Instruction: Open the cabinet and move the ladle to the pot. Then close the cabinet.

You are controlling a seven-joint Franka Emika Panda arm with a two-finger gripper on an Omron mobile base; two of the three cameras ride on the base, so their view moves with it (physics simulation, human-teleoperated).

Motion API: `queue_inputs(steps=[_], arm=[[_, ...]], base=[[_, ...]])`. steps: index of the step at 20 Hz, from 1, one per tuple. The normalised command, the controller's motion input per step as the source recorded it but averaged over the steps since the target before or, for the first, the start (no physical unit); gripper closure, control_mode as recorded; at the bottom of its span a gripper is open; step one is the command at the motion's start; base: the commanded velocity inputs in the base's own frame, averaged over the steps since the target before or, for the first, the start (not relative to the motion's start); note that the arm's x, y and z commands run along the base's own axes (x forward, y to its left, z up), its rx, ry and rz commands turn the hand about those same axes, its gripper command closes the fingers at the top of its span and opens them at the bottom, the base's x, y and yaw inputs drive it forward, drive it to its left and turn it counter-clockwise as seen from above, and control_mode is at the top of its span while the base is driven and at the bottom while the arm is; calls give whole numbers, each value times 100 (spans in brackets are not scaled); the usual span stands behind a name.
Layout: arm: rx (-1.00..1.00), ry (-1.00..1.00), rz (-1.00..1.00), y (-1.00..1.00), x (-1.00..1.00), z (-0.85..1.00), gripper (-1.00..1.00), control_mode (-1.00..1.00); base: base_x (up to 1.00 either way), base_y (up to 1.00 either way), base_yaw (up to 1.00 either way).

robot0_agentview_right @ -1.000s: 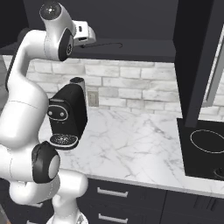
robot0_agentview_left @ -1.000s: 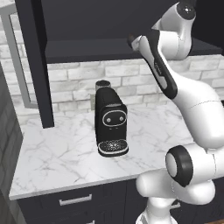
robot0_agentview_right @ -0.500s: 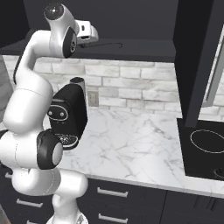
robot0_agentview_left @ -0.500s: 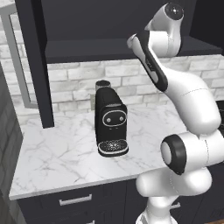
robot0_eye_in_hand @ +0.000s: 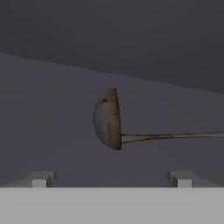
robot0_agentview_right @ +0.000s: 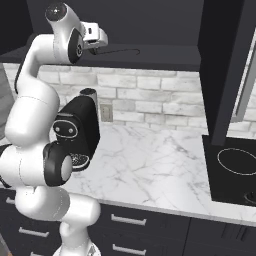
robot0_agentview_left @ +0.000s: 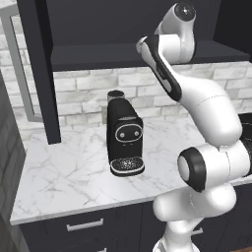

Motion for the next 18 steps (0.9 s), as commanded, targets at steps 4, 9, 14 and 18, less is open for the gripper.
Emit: queue_inputs(steps=[4, 9, 14, 18], arm=[[0, 0, -1, 0, 23, 0, -100, -100], [0, 0, -1, 1, 29, 0, -100, -100], [0, 0, -1, 5, 29, 0, -100, -100], [0, 0, -1, 8, 24, -1, -100, -100]], base=[[0, 0, 0], [0, 0, 0], [0, 0, 0], [0, 0, 0]])
